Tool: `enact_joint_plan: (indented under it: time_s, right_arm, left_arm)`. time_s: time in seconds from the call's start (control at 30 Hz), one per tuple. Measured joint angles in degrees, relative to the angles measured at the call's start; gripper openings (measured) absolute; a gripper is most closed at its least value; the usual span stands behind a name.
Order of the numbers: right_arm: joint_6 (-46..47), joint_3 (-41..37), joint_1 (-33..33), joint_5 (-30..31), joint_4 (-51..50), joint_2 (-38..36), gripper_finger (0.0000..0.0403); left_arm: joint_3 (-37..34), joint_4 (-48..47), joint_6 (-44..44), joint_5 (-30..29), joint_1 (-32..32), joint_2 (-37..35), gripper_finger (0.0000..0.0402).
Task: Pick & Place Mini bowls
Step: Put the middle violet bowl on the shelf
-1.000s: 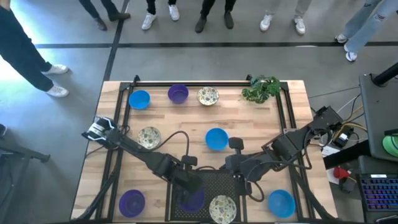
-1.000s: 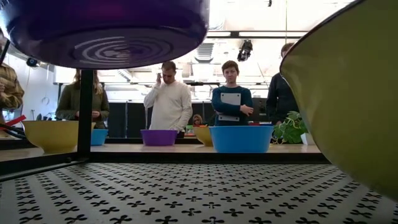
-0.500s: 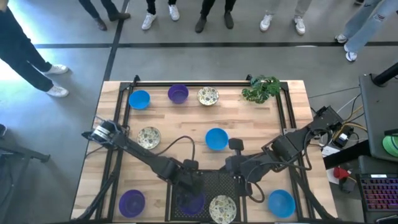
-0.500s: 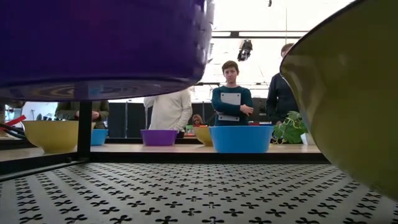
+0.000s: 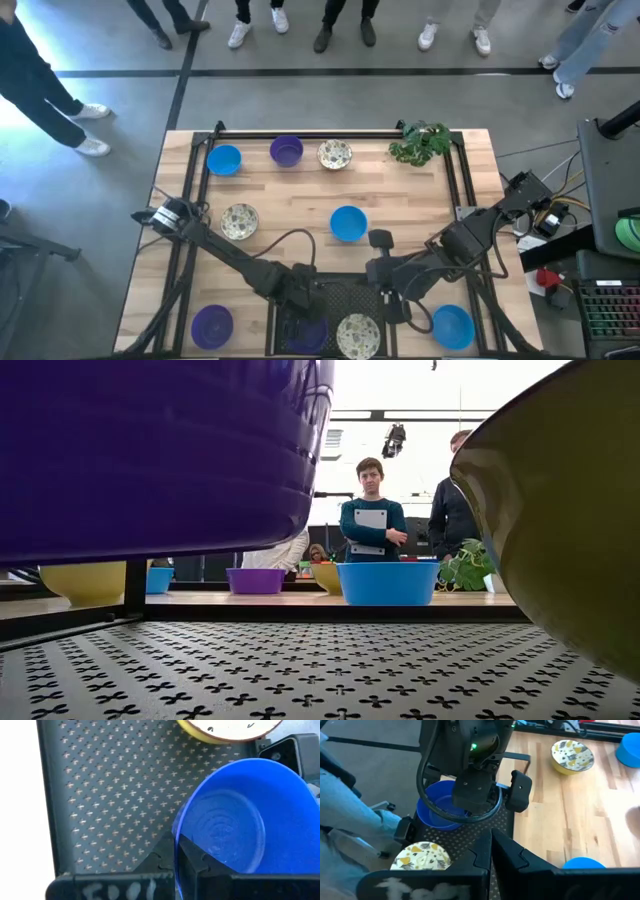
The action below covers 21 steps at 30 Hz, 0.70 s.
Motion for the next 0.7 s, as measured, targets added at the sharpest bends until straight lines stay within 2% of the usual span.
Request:
enact_joint_plan:
  time_s: [0.7]
  right_arm:
    - [-0.22,0.0,0.95,-0.17,0.02,0.0,0.0008]
  left_arm:
    - [-0.42,1.91,0.18,-0.08,0.06,2.8,0.0]
